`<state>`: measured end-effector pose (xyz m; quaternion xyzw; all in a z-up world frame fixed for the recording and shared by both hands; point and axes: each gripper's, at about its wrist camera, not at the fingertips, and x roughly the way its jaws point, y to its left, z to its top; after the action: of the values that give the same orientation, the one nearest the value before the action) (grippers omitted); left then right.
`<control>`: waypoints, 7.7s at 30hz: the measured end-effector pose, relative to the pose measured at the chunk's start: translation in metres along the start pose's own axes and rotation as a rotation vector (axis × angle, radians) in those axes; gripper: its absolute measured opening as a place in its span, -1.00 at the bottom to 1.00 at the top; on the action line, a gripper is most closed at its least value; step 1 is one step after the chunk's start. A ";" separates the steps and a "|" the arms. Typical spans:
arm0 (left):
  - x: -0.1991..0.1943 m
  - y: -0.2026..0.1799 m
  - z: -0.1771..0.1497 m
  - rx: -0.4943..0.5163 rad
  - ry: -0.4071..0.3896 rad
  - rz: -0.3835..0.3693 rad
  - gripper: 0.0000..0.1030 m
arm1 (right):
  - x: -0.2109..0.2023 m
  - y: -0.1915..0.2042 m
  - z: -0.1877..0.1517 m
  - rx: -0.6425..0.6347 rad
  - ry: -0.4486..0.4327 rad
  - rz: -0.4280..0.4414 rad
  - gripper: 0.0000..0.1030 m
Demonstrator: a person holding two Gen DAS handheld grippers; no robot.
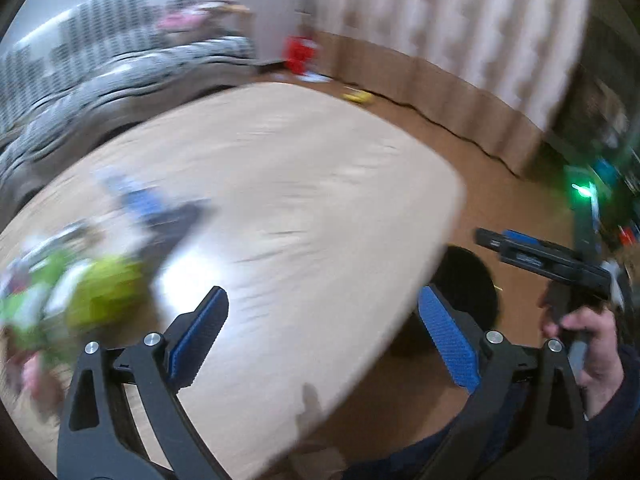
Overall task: Collect trash
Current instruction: 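Grasp the red cigarette box with the left tool while the right tool grasps the green box, then carry both boxes over the black bin and open both tools to drop them, then grasp the pink-purple toy with the left tool while the right tool grasps the foil wrapper, then carry the toy and foil wrapper over the bin and open both tools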
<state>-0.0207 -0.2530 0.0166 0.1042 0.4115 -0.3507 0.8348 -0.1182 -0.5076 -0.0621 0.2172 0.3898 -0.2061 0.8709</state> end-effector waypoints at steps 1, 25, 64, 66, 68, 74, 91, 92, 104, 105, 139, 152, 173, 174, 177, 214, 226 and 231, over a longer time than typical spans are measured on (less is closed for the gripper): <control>-0.010 0.021 -0.004 -0.030 -0.017 0.037 0.81 | 0.001 0.028 0.002 -0.042 -0.002 0.044 0.46; -0.077 0.267 -0.097 -0.279 -0.043 0.379 0.81 | 0.011 0.375 -0.010 -0.273 0.287 0.653 0.21; -0.109 0.263 -0.078 -0.400 -0.190 0.331 -0.54 | -0.020 0.351 -0.005 -0.373 0.119 0.632 -0.69; -0.113 0.255 -0.073 -0.412 -0.216 0.303 -0.54 | -0.026 0.332 0.001 -0.357 0.094 0.623 -0.69; -0.118 0.250 -0.066 -0.417 -0.243 0.286 -0.54 | -0.031 0.309 0.009 -0.331 0.065 0.610 -0.69; -0.124 0.216 -0.034 -0.386 -0.326 0.254 -0.54 | -0.035 0.225 0.027 -0.237 0.012 0.497 -0.69; 0.036 -0.080 0.030 0.088 -0.096 -0.195 -0.54 | -0.033 -0.056 0.004 0.080 -0.039 0.023 -0.69; 0.049 -0.103 0.029 0.125 -0.077 -0.224 -0.54 | -0.031 -0.075 0.000 0.112 -0.030 0.000 -0.69; 0.150 -0.225 0.004 0.322 0.093 -0.382 -0.54 | -0.001 -0.174 -0.034 0.319 0.078 -0.060 -0.69; 0.157 -0.230 0.000 0.337 0.110 -0.383 -0.54 | 0.003 -0.179 -0.036 0.335 0.094 -0.053 -0.69; 0.133 -0.201 0.019 0.294 0.107 -0.253 0.74 | -0.003 -0.160 -0.023 0.329 0.013 -0.082 0.25; -0.026 0.067 -0.002 -0.063 -0.117 0.169 0.83 | 0.003 0.100 0.021 -0.129 0.003 0.258 0.25; -0.057 0.236 -0.118 -0.170 -0.016 0.198 0.83 | 0.041 0.363 -0.056 -0.546 0.268 0.468 0.24; -0.052 0.237 -0.118 -0.162 -0.008 0.195 0.83 | 0.043 0.364 -0.057 -0.550 0.267 0.458 0.24; -0.039 0.235 -0.117 -0.133 0.020 0.200 0.82 | 0.048 0.367 -0.059 -0.544 0.283 0.448 0.24; -0.053 0.203 -0.093 -0.135 -0.028 0.238 -0.13 | 0.021 0.353 -0.048 -0.583 0.188 0.495 -0.62; -0.049 0.122 -0.031 -0.063 -0.108 0.143 -0.13 | -0.010 0.209 0.007 -0.341 0.041 0.373 -0.62; -0.012 0.053 -0.003 0.066 -0.097 0.052 -0.13 | -0.012 0.107 0.021 -0.182 0.014 0.218 -0.62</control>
<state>0.0080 -0.2074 0.0175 0.1250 0.3559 -0.3469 0.8587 -0.0563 -0.4286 -0.0170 0.1798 0.3870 -0.0725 0.9015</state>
